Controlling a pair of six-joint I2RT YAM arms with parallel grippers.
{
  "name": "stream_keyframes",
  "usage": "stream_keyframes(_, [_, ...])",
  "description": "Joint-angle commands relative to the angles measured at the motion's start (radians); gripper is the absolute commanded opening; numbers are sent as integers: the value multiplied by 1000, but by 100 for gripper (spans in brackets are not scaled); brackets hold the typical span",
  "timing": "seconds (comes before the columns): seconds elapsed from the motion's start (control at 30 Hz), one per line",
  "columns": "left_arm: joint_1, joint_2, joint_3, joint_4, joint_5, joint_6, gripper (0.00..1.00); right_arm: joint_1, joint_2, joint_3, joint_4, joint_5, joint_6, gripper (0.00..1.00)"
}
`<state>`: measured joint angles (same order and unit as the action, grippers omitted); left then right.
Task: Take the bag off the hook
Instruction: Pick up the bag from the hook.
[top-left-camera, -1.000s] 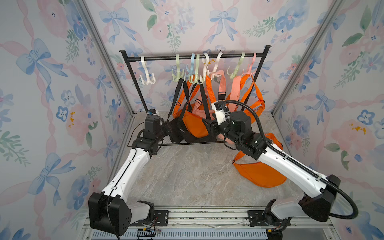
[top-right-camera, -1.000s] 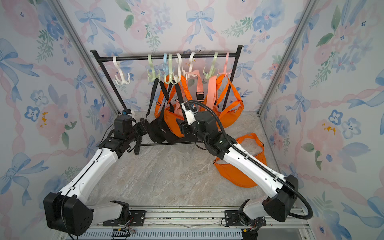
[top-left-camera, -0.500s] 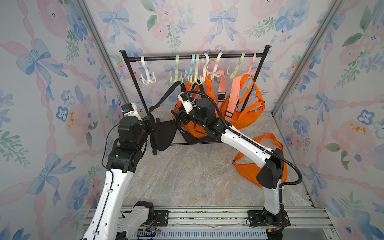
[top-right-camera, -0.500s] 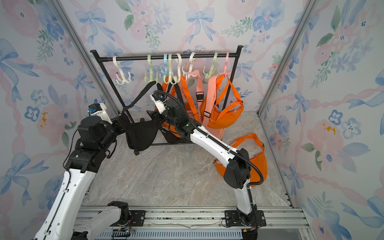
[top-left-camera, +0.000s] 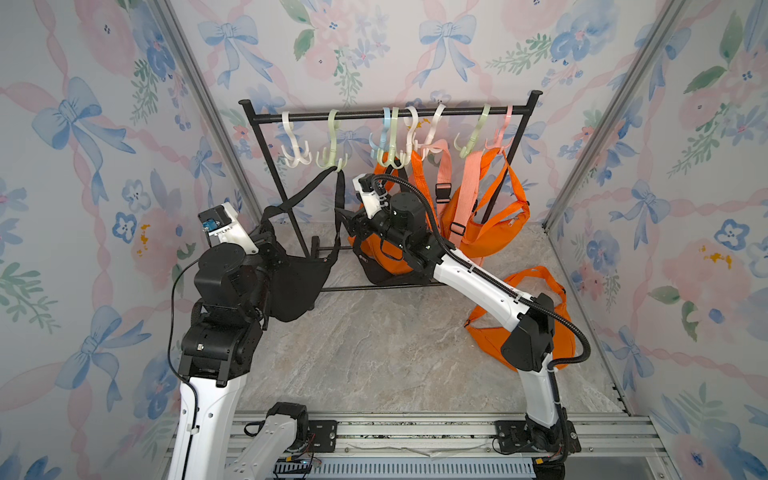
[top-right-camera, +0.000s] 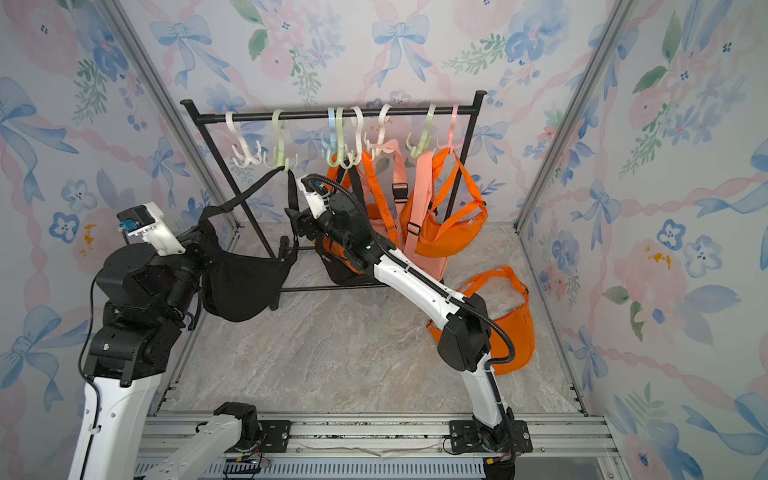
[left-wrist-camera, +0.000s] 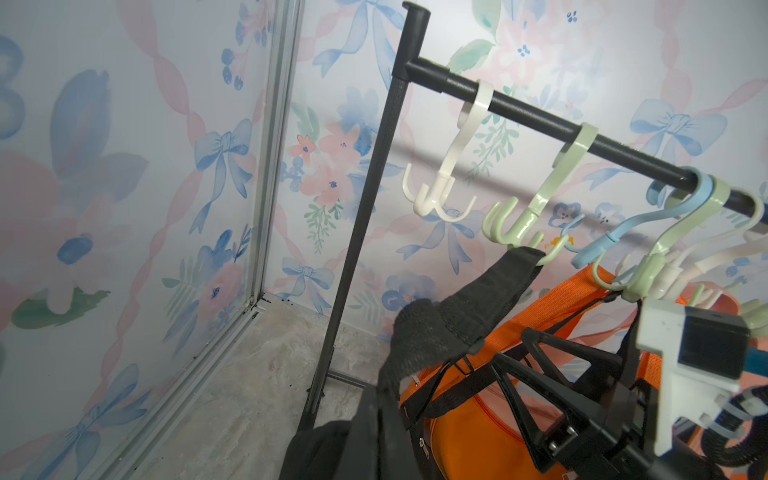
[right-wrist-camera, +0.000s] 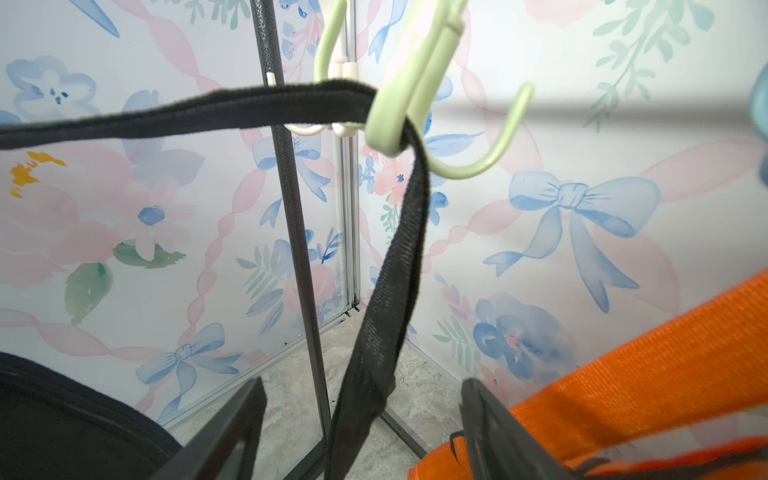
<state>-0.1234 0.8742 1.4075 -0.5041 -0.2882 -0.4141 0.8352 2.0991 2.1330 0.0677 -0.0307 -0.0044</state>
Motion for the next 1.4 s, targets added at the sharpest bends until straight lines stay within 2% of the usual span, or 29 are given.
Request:
stream_keyframes(0.0, [7, -6, 25, 2, -9, 29, 5, 9, 6, 28, 67, -29, 35, 76])
stream_keyframes(0.23, [7, -19, 21, 1, -1, 34, 5, 10, 122, 189, 46, -66, 111, 76])
stream_keyframes(0.5, [7, -38, 57, -14, 20, 38, 5, 8, 310, 465, -8, -68, 168, 76])
stream_keyframes(0.73, [7, -70, 118, -32, 121, 18, 6, 4, 398, 505, 92, -130, 339, 74])
stream_keyframes(0.8, [7, -76, 136, -34, 144, 12, 6, 5, 420, 509, 134, -163, 396, 64])
stream_keyframes(0.83, [7, -78, 140, -34, 147, 11, 6, 5, 433, 522, 147, -183, 419, 54])
stream_keyframes(0.9, [7, -80, 140, -35, 141, 9, 7, 5, 452, 560, 128, -204, 452, 15])
stream_keyframes(0.93, [7, -79, 136, -35, 136, 9, 7, 4, 453, 578, 100, -205, 458, 2])
stream_keyframes(1.03, [7, -67, 114, -34, 122, 6, 7, -1, 414, 577, 52, -207, 442, 0])
stream_keyframes(1.17, [7, -34, 67, -16, 117, -23, 6, -2, 324, 566, -5, -187, 356, 0])
stream_keyframes(1.37, [7, 27, -8, 88, 194, -79, 5, -3, 243, 584, -9, -110, 212, 0])
